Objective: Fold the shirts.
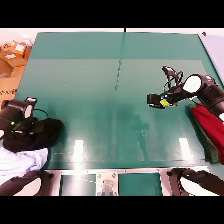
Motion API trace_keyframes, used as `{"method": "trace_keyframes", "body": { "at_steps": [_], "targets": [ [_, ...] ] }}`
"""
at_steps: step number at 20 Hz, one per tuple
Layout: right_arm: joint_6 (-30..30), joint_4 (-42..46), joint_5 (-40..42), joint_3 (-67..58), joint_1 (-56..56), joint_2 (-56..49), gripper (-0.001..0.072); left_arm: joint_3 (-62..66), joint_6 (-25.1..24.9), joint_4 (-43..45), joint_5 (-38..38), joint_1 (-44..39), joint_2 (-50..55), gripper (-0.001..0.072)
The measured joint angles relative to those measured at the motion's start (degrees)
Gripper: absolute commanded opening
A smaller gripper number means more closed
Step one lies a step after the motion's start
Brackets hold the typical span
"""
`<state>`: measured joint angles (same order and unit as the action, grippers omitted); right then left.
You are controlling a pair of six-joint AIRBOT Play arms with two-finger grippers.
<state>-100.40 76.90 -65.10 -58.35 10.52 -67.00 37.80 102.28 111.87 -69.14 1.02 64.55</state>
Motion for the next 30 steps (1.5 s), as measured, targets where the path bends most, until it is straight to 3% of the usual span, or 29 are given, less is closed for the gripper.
{"method": "trace_keyframes", "body": {
  "at_steps": [3, 7, 11, 16, 17, 18, 19, 20, 21, 30],
  "targets": [
    [-0.02, 0.0, 0.11, 0.0, 0.0, 0.0, 0.0022, 2.36, -2.36, -0.55, -0.79, 0.68, 0.0, 0.0021],
    [-0.04, -0.61, 0.5, 0.0, 0.02, 0.0, 0.0023, 14.8, -5.97, -2.95, -6.32, -3.23, -0.02, 0.0022],
    [-0.04, -2.36, 0.15, -0.28, 0.04, -0.04, 0.0022, 32.74, -7.56, -6.93, -9.94, -14.58, -0.37, 0.0021],
    [-0.04, -3.17, -1.84, -3.54, 0.02, 0.02, 0.0023, 43.15, -8.13, -13.38, -3.76, -30.56, 0.72, 0.0023],
    [-0.22, -3.19, -2.05, -4.61, 0.0, 0.04, 0.0028, 43.56, -8.52, -15.39, -1.66, -32.85, 1.55, 0.0068],
    [-0.87, -3.26, -2.16, -5.81, -0.13, 0.07, 0.0148, 43.76, -9.18, -17.79, 0.85, -35.01, 2.8, 0.0478],
    [-1.31, -3.28, -2.36, -6.99, -0.35, 0.07, 0.0341, 43.8, -9.55, -20.04, 2.99, -36.57, 4.22, 0.0683],
    [-1.66, -3.3, -2.51, -8.04, -0.66, 0.07, 0.0489, 43.85, -10.05, -22.38, 4.59, -37.68, 5.79, 0.0667],
    [-2.03, -3.32, -2.99, -9.14, -1.18, 0.07, 0.0513, 43.91, -10.27, -23.39, 5.55, -37.97, 6.97, 0.0667],
    [1.84, -4.07, -4.76, -11.37, -9.99, -3.58, 0.0508, 38.21, -11.15, -29.11, -2.6, -22.58, 10.14, 0.0667]
  ]
}}
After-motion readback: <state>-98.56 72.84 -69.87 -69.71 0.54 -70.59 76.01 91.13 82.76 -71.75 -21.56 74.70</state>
